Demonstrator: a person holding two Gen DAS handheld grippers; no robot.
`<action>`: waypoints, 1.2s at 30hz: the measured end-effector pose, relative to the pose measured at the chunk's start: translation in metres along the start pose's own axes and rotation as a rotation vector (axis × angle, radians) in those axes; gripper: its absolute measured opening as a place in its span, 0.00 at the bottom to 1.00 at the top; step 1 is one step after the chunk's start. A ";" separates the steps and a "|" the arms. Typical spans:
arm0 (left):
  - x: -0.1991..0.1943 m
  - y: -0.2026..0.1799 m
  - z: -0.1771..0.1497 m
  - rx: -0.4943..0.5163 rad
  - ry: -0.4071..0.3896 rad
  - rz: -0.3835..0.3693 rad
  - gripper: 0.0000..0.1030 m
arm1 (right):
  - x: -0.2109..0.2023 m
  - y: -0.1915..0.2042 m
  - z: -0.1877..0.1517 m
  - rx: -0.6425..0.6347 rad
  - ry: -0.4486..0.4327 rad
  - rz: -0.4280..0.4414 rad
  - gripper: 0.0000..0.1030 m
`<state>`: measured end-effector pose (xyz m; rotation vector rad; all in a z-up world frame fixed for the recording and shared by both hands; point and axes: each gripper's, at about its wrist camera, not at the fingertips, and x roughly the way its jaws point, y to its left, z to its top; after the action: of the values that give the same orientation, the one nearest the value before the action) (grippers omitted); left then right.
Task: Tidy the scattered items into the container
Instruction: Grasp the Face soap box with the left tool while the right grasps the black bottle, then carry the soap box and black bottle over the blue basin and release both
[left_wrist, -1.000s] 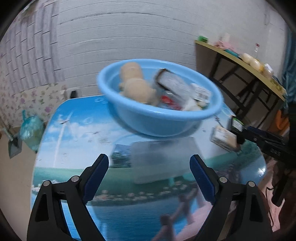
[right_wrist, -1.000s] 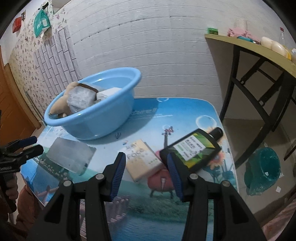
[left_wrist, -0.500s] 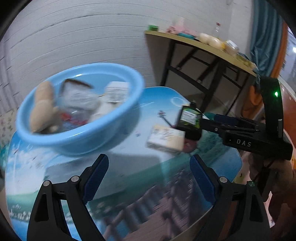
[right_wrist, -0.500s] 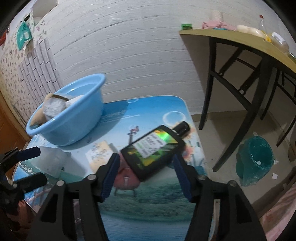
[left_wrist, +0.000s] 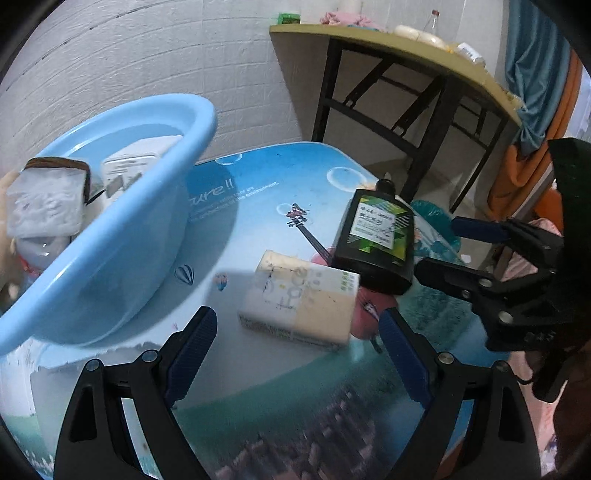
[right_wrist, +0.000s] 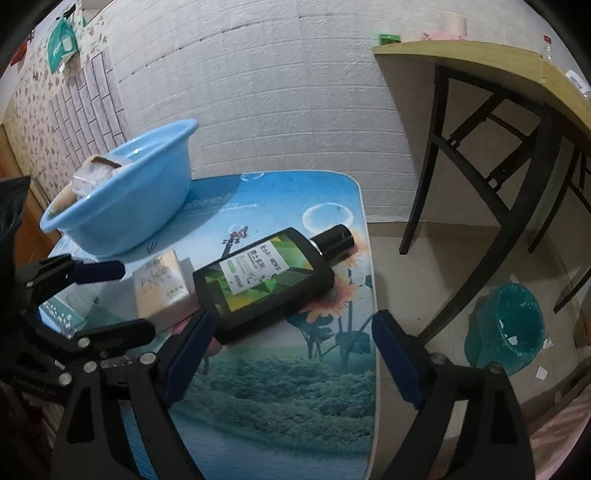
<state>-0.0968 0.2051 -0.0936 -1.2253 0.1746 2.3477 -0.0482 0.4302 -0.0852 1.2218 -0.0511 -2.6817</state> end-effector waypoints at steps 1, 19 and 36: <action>0.004 0.000 0.001 0.001 0.006 0.008 0.87 | 0.001 0.000 0.001 -0.007 0.002 0.001 0.86; -0.006 0.003 -0.005 0.049 -0.011 0.042 0.63 | 0.034 0.018 0.020 -0.154 0.065 0.083 0.98; -0.071 0.025 -0.031 -0.015 -0.096 0.089 0.63 | 0.028 0.046 -0.003 -0.164 0.100 0.081 0.92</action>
<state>-0.0514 0.1478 -0.0572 -1.1307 0.1839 2.4826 -0.0562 0.3800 -0.1029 1.2706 0.1283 -2.4964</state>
